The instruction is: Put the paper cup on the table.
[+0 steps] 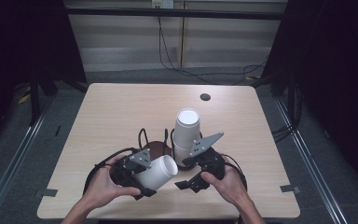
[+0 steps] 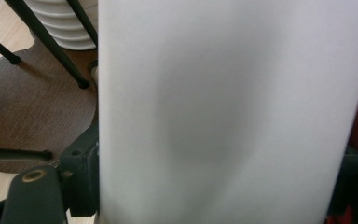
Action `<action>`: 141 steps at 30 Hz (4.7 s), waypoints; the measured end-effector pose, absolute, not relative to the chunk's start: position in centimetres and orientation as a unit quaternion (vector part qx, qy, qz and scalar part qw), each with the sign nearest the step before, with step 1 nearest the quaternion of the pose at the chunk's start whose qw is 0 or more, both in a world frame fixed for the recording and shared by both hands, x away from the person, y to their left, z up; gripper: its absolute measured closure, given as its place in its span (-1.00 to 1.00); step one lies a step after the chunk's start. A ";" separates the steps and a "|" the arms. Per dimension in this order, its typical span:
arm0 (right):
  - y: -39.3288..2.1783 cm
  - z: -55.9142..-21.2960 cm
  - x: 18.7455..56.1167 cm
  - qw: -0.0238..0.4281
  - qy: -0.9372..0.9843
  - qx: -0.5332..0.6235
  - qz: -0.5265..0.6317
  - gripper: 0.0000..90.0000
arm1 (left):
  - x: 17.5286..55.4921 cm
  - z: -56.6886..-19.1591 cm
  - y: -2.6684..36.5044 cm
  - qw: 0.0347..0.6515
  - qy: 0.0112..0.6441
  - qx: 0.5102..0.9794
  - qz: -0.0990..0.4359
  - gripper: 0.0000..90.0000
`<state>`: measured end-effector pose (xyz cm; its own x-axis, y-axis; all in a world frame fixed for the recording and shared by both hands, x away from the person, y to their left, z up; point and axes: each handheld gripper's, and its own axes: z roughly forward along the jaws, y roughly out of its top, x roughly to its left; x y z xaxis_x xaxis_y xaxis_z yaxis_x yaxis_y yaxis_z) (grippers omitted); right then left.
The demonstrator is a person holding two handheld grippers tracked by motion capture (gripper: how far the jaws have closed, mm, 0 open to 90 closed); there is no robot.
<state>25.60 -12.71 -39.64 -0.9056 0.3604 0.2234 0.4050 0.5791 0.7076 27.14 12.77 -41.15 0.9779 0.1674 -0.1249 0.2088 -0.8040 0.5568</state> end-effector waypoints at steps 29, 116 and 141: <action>-10.7 -41.3 26.6 0.096 -0.924 -0.193 -0.316 -0.66 | 26.6 -41.4 8.7 0.162 0.031 0.986 -0.009 -0.60; -9.5 -41.2 25.7 0.084 -0.917 -0.168 -0.352 -0.43 | 26.9 -40.4 12.6 0.381 0.019 0.924 -0.033 -0.70; -11.9 -40.9 25.8 0.077 -0.893 -0.192 -0.399 -0.43 | 26.8 -38.7 18.1 0.515 0.140 0.845 -0.020 -0.65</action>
<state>25.84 -11.87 -40.93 -0.9141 0.2822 0.2912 0.4052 0.6083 0.6825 26.76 18.10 -38.68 0.9600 0.2161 -0.1783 0.2574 -0.4294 0.8657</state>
